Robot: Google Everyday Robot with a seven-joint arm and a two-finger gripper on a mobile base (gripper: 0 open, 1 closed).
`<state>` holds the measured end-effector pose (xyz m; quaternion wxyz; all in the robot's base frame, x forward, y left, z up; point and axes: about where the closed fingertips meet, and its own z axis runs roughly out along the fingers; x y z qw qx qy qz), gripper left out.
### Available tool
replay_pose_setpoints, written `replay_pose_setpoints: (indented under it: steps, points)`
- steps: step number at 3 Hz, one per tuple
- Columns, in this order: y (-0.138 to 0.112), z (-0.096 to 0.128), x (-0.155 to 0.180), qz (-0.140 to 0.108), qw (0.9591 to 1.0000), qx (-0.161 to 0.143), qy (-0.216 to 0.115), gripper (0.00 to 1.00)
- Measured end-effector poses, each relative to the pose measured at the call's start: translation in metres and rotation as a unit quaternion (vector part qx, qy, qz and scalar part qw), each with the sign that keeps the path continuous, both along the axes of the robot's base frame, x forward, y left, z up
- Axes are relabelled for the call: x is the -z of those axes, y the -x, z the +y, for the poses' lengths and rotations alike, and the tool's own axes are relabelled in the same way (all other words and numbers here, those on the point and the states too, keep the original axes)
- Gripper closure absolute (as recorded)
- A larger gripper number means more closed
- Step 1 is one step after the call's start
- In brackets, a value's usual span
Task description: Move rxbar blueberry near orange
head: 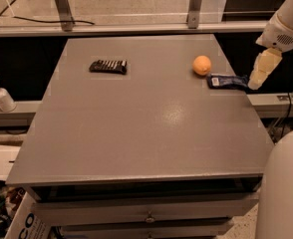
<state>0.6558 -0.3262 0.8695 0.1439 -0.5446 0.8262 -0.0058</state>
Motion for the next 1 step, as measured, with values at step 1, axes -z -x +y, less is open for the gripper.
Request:
replay_pose_setpoints:
  steps: [1]
  points:
    - [-0.0006,0.0004,0.0006,0.0,1.0,0.0,0.001,0.0]
